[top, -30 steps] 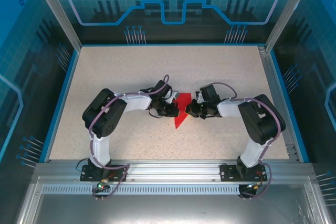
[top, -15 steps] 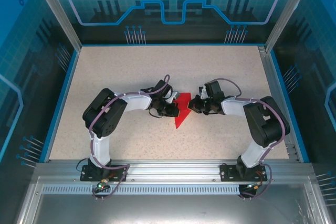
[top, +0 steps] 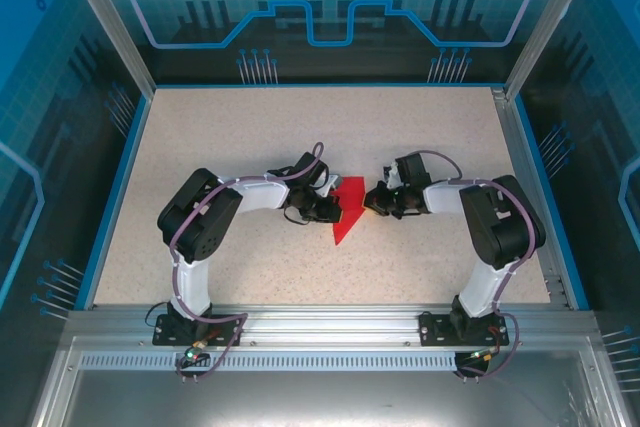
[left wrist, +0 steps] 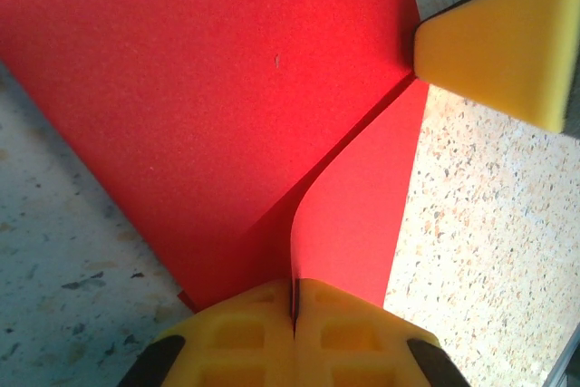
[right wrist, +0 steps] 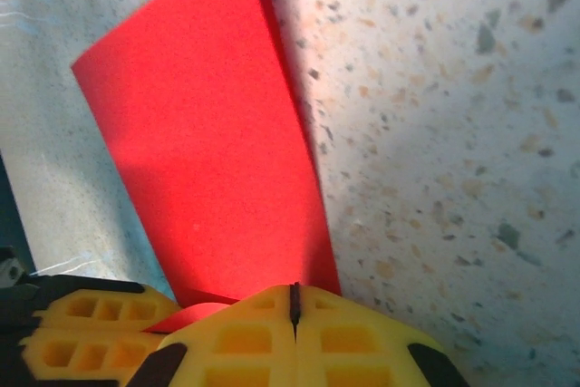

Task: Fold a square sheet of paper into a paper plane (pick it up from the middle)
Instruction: Third fold the triangle at the center of the table.

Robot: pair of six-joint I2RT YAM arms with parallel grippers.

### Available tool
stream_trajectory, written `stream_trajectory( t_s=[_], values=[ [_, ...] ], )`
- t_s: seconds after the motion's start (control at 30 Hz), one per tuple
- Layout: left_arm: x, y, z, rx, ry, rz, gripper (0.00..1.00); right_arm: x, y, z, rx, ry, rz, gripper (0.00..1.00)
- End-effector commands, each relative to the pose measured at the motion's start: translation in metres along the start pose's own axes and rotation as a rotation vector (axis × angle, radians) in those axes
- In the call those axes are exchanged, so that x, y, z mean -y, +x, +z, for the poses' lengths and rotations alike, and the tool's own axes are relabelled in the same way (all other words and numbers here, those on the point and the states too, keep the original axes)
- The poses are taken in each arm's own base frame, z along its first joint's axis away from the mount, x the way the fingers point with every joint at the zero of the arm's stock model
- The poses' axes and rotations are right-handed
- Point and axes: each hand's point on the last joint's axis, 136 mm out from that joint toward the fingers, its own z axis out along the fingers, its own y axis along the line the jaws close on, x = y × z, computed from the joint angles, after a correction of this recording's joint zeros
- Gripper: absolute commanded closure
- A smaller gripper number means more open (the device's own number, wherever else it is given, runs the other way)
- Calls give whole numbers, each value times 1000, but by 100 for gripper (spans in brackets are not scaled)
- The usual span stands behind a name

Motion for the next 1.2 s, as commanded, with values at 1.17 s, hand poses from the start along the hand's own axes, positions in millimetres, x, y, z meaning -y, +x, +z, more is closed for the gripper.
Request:
stream_trajectory(
  t_s=[1.17],
  values=[
    [-29, 22, 12, -103, -103, -7, 98, -7, 32, 21, -87, 22, -27, 99]
  ],
)
